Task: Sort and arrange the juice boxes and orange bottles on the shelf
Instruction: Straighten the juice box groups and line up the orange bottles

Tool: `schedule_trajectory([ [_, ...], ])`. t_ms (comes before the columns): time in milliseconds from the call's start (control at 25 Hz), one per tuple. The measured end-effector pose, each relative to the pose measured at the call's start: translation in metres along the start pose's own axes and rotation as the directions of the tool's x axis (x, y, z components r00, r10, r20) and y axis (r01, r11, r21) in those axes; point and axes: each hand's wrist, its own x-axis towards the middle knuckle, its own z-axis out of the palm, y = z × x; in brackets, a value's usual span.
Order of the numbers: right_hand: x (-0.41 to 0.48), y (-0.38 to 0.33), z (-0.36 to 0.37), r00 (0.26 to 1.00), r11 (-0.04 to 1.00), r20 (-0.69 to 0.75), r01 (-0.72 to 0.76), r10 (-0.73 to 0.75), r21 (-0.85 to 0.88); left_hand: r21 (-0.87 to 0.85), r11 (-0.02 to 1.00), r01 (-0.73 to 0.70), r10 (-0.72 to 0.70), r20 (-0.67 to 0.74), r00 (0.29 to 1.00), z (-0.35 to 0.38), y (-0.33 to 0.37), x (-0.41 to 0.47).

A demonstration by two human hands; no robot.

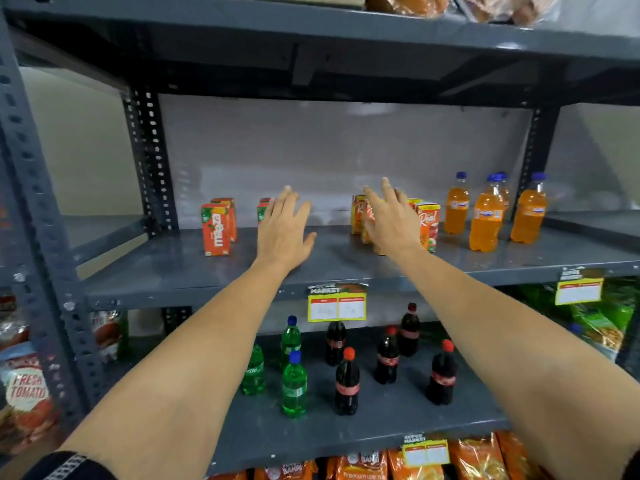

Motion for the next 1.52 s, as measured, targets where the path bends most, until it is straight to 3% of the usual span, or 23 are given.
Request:
schedule_trajectory([
  [280,-0.002,0.100,-0.006,0.994,0.997,0.079,-0.074,0.076,-0.027,-0.015,0.999,-0.044,0.044,0.040,0.998,0.036,0.122,0.035],
  [520,-0.004,0.129,0.012,0.988,1.000,0.153,-0.013,0.012,0.008,-0.014,0.995,0.099,-0.096,0.111,0.989,0.059,0.186,0.058],
  [640,-0.007,0.130,0.018,0.989,0.995,0.145,-0.027,0.012,0.101,0.003,0.983,0.182,-0.181,0.135,0.974,0.067,0.197,0.060],
  [960,-0.009,0.128,0.044,0.990,0.970,0.135,-0.073,0.042,0.232,0.000,0.970,0.243,-0.241,0.126,0.962,0.078,0.203,0.061],
  [1520,-0.007,0.128,0.044,0.980,0.967,0.189,-0.106,0.063,0.231,-0.049,0.971,0.233,-0.226,0.116,0.967,0.076,0.191,0.062],
])
